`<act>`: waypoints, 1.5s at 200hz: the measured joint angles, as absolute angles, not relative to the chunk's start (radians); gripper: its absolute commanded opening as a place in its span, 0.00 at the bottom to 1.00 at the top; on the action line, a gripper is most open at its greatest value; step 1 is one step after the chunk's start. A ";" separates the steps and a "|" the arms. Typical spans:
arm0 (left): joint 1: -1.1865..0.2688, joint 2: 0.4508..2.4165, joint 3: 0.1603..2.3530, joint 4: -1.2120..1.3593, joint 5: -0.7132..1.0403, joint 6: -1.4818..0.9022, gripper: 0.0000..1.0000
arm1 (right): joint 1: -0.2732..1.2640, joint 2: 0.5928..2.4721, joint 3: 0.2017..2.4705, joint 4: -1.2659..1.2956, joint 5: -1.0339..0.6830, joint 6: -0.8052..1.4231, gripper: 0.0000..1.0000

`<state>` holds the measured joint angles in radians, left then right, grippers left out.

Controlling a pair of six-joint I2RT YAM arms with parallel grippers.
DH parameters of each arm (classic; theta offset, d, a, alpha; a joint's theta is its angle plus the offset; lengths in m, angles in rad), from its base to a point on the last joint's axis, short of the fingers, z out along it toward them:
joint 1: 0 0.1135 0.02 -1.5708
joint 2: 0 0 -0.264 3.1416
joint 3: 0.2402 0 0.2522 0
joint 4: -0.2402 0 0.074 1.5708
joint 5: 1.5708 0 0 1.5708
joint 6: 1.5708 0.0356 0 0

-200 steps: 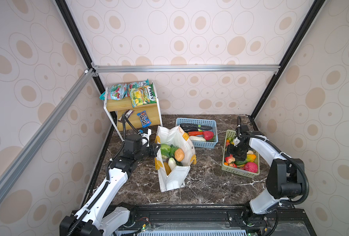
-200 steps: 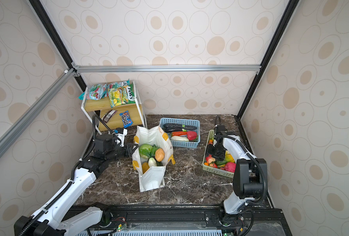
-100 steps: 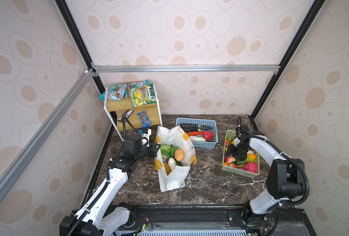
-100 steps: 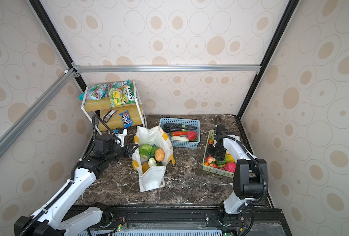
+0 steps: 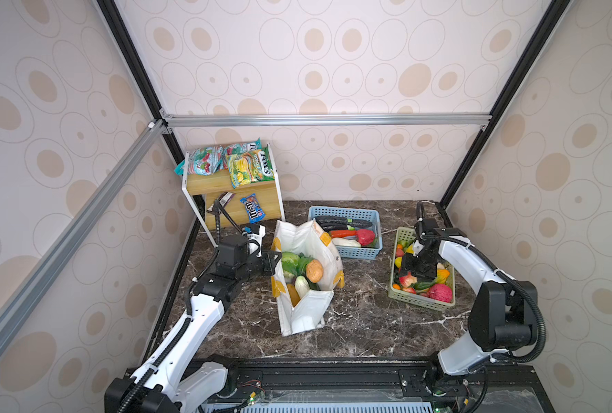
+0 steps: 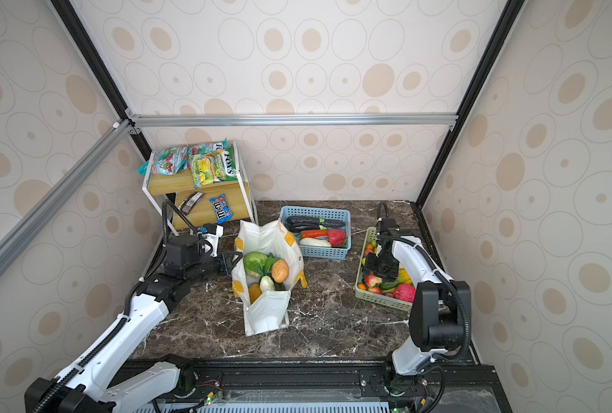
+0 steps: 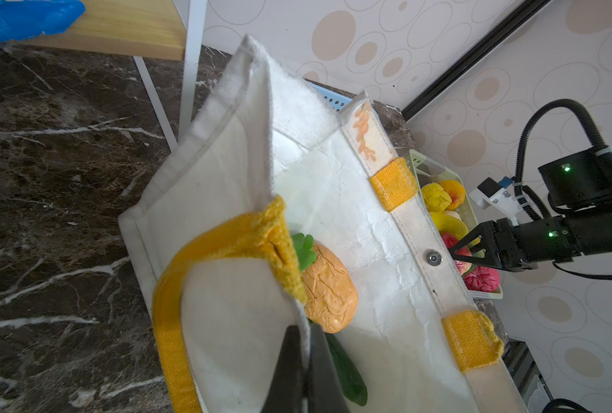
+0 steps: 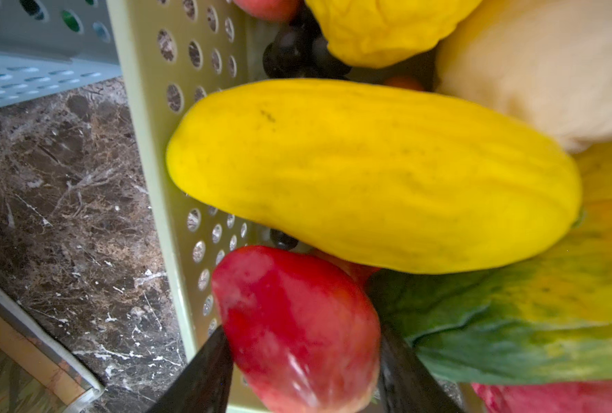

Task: Place the food into the grocery bag and tie it
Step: 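Close the right gripper on the red mango and lift it, then carry the red mango with the right gripper over the white bag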

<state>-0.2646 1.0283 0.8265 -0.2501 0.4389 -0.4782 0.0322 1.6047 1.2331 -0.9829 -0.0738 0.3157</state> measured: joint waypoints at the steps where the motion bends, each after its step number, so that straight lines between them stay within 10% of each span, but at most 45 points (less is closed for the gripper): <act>1: -0.265 1.028 0.826 -0.250 0.439 -0.478 0.00 | 0.032 1.605 1.233 -0.983 -0.073 0.316 0.60; 300: -0.416 1.082 0.808 -0.181 0.583 -0.493 0.00 | 0.317 1.478 1.539 -1.029 -0.287 0.473 0.59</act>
<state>-0.4160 1.0824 0.8082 -0.1806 0.5827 -0.4934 0.3172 1.4784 1.5394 -1.0294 -0.2874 0.4732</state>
